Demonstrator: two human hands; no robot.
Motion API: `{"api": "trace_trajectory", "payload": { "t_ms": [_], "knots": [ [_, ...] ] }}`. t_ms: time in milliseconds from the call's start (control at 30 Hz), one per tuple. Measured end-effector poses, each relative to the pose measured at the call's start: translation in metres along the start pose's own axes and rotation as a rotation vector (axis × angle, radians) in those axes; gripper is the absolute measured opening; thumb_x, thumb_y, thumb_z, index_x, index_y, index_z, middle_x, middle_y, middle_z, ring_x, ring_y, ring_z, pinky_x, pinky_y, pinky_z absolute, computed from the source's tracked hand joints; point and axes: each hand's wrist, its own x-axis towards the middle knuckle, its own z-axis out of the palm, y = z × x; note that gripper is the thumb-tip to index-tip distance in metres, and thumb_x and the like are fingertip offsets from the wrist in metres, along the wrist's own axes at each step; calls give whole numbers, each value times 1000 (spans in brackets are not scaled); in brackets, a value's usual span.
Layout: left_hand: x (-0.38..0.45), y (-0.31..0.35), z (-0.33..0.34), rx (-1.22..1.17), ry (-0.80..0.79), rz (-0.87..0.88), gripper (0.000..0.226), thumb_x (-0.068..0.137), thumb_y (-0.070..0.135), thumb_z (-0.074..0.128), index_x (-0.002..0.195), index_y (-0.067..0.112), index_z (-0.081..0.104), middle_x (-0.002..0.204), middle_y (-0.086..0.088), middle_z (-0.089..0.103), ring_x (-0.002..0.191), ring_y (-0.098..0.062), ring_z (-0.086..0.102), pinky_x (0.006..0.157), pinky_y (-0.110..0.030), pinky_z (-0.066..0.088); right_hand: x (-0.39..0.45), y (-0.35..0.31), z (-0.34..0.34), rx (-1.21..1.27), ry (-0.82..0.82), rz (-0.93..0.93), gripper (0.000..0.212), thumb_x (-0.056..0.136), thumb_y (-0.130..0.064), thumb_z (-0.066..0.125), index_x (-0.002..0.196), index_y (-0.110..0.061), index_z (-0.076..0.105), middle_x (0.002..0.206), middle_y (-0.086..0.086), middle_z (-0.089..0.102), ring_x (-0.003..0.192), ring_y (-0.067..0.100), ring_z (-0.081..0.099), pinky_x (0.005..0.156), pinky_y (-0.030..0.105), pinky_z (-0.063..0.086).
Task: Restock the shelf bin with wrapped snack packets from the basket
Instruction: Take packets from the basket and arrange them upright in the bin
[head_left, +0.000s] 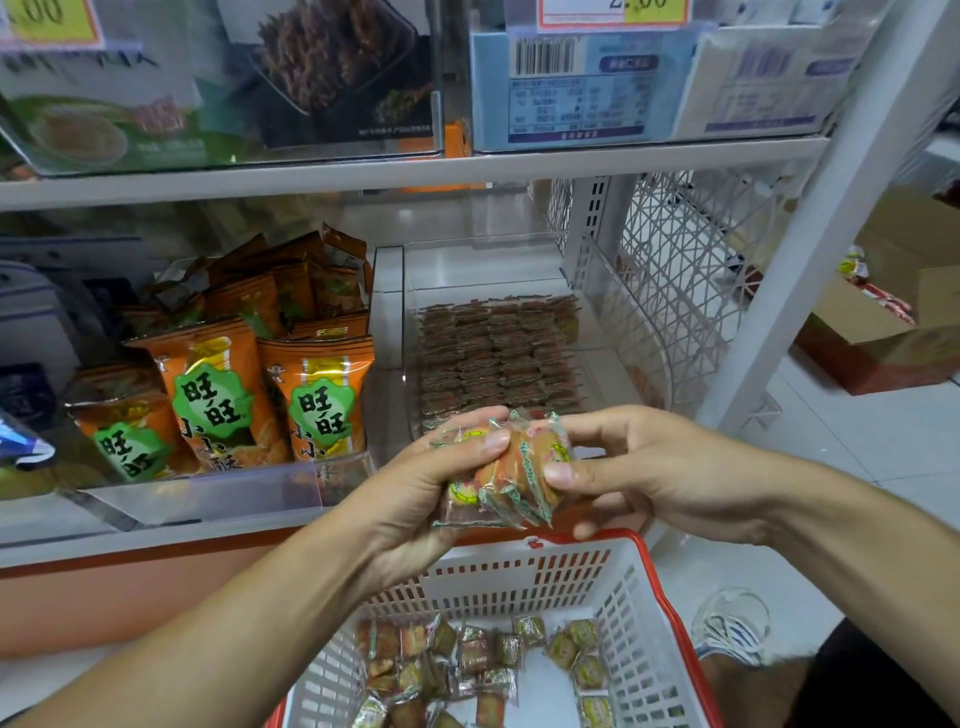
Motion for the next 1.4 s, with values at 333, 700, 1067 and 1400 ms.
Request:
{"api": "trace_trajectory", "payload": {
  "t_ms": [333,700,1067,1400],
  "knots": [
    [-1,-4,3,45,21,-44,73,57,9,91,126,5,65,114,-25,74,95,-33,75,84,-49,63,0,4,-8,-163,-65,-16,46,93,-10,67,138,-18,60,134,19,64,128,48,54,110,68,36],
    [2,-3,10,52,124,40,56,67,25,86,117,6,68,111,-22,75,89,-33,74,82,-53,61,3,0,-17,-159,25,-142,58,81,1,79,130,-16,51,122,9,68,105,32,65,90,52,53],
    [11,2,20,105,147,191,58,59,12,89,113,7,70,94,-17,76,83,-31,76,58,-36,61,86,-39,-75,-1584,662,-34,32,90,-8,60,121,-16,55,102,4,48,99,33,61,76,35,50],
    [27,8,14,180,192,203,63,52,20,94,111,13,72,104,-17,76,83,-29,78,64,-42,63,165,-30,-105,-2000,574,296,38,96,-8,52,133,-6,51,129,14,59,122,33,55,98,41,44]
  ]
}}
